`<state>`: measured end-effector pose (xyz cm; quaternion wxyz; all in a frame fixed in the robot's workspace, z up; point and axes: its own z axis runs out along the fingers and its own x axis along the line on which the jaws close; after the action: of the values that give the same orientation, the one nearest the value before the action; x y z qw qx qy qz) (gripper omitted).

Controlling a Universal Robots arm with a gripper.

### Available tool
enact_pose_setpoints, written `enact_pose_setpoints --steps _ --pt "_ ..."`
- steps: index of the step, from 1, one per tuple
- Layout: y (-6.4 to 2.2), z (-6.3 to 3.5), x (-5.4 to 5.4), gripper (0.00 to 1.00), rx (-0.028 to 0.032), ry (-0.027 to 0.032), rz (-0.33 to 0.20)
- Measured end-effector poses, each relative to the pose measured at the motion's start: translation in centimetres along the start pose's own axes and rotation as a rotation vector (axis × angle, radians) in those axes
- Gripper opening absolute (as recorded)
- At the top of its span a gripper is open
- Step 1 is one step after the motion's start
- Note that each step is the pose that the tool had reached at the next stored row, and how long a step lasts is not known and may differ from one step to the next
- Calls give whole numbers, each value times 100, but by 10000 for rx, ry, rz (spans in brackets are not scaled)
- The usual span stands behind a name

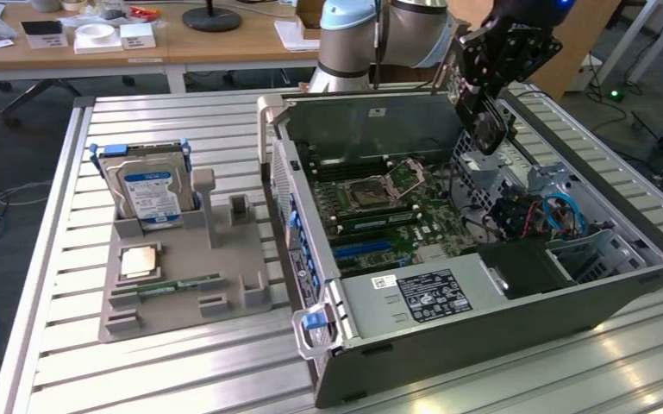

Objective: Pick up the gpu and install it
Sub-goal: 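Pick up the gpu and move the gpu toward the slot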

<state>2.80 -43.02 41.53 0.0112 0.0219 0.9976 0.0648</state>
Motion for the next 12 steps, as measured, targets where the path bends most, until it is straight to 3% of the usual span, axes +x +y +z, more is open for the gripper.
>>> enact_pose_setpoints --steps 12 --pt "6 3 -115 26 0 0 -3"
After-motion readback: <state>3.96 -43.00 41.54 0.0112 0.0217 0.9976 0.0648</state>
